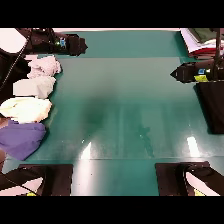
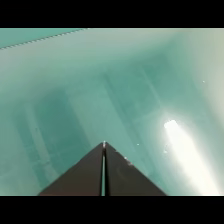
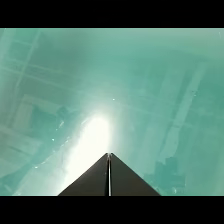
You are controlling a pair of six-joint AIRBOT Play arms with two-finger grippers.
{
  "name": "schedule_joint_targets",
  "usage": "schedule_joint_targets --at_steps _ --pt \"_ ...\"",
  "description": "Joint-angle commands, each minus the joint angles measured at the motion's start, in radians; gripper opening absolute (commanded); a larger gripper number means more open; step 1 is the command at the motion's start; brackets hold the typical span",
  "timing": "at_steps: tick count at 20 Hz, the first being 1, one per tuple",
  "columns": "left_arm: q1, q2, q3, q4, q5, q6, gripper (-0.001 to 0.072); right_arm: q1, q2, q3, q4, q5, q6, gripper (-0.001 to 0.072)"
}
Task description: Fold the shirts.
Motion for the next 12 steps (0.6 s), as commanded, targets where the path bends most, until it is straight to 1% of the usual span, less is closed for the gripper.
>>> schedule_joint_targets --at_steps 1,7,12 --pt "0.000 0.000 0.000 0.000 0.000 0.000 0.0023 0.003 0.001 0.001 0.001 0.000 0.000 0.0014" --pt "0.000 0.000 0.000 0.000 0.000 0.000 0.0023 0.003 0.001 0.001 0.000 -0.008 0.000 0.0013" --pt "0.000 0.000 0.000 -0.011 0.011 -0.001 0.0023 0.003 0.000 0.001 -0.003 -0.064 -0.001 0.0014"
